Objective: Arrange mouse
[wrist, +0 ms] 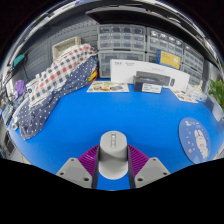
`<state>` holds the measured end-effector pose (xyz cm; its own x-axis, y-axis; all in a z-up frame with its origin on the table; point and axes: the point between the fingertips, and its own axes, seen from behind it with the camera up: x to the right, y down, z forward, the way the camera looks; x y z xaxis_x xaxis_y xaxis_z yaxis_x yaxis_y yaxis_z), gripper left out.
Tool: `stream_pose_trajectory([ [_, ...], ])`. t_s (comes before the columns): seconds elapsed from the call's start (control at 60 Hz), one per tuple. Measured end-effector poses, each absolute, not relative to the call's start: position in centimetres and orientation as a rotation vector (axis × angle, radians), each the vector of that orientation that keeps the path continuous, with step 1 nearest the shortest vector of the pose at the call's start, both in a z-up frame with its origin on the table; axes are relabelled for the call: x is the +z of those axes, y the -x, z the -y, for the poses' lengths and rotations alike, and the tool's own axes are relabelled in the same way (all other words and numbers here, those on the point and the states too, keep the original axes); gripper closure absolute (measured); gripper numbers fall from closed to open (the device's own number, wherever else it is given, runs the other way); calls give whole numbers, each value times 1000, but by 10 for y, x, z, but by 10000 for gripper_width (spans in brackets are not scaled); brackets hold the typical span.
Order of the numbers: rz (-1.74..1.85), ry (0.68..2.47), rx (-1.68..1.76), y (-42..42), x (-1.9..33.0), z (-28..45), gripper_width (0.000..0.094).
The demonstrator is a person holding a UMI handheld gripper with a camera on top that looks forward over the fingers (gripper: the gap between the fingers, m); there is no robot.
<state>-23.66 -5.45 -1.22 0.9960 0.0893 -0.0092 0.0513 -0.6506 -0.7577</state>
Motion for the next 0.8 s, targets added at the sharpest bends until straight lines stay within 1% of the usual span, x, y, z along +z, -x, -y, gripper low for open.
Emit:
stream_pose_trajectory([
  [0.083,101,2293,58,236,-14,55,563],
  [0.117,108,2298,55,236,-13,55,559],
  [0.133,107,2294,56,236,-13,54,594],
  [0.267,148,2327,83,236,-12,54,598],
  [0.317,176,2332,104,233,-4,51,598],
  [0.4,205,2280,119,219,31,36,596],
  [0.633,176,2076,38,110,163,-6,595],
  [0.717,151,2027,11,64,196,-9,596],
  [0.8,113,2002,-19,19,209,-7,595],
])
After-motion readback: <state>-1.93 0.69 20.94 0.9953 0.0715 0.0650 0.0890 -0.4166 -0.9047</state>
